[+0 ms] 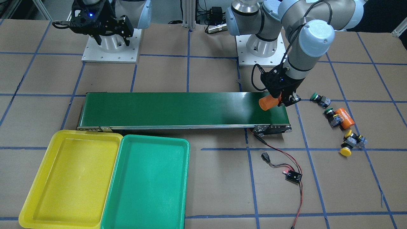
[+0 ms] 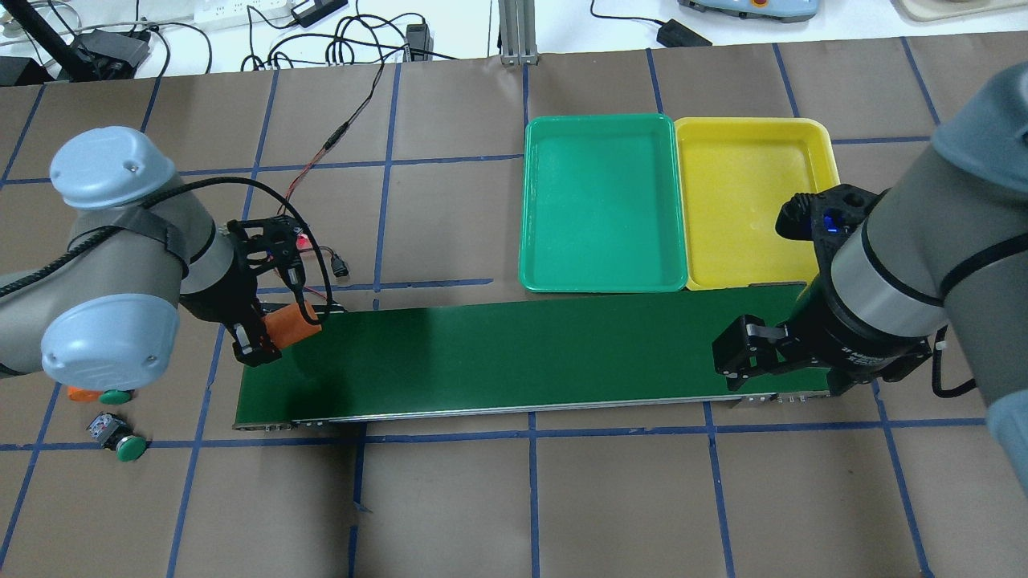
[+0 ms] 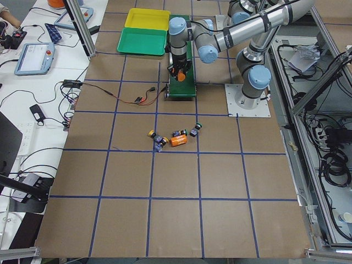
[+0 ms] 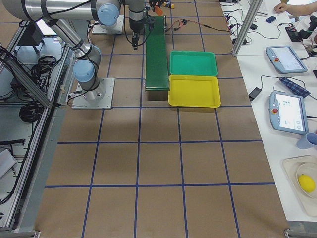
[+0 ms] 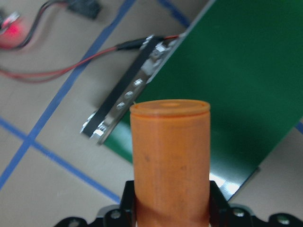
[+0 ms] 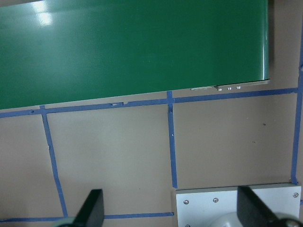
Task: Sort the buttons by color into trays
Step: 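Carry the orange cylinder onto the conveyor belt and open the left gripper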
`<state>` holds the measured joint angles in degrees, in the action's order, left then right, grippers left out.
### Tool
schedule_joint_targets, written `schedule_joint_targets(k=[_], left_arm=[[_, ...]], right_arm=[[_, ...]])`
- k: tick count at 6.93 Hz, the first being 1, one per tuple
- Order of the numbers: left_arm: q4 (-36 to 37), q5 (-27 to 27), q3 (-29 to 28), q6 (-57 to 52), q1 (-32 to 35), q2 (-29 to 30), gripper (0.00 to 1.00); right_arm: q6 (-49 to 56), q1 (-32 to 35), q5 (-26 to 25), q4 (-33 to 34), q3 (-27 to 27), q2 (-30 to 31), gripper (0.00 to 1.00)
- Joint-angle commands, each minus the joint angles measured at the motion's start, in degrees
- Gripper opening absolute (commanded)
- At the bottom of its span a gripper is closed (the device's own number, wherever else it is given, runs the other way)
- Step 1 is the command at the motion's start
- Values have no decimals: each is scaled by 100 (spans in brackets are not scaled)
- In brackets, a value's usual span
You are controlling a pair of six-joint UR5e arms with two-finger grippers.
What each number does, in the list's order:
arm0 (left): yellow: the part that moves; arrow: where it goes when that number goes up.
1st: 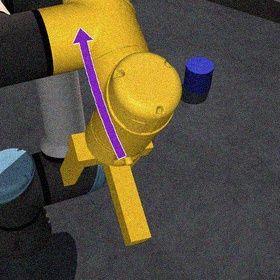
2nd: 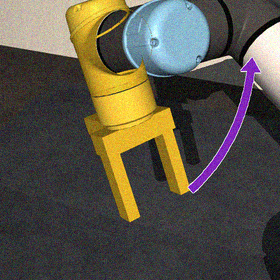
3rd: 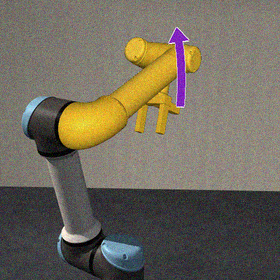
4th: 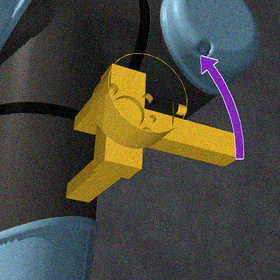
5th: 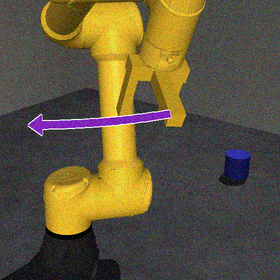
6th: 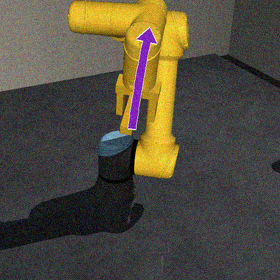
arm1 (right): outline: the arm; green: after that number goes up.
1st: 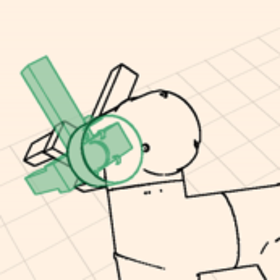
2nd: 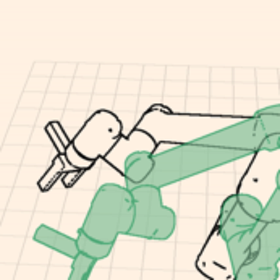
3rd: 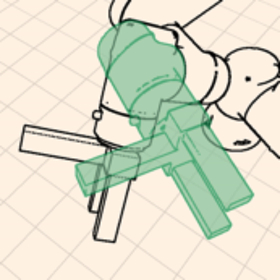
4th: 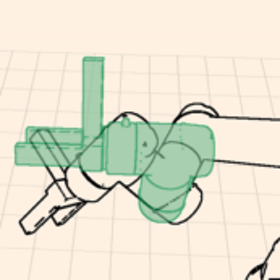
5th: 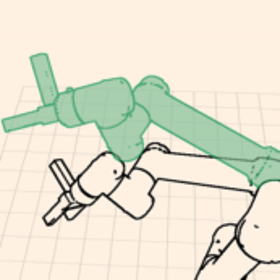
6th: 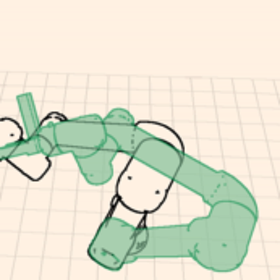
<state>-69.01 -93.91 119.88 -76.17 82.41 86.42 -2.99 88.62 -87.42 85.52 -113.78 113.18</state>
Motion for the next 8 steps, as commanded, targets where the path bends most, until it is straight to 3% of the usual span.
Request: schedule_joint_targets(k=[1,2,4,6,8], left_arm=[[37,-4,132,-689,275,42,8],[63,13,202,-680,275,111,13],[195,-4,282,-602,241,173,96],[475,13,229,-558,-126,226,97],[773,30,45,-400,-1142,261,98]], right_arm=[[9,-3,-21,52,-39,46,100],[-9,-3,31,61,-48,46,100],[-9,-3,5,87,-109,81,100],[-9,-3,5,79,-118,90,100],[-9,-3,5,88,-135,99,100]])
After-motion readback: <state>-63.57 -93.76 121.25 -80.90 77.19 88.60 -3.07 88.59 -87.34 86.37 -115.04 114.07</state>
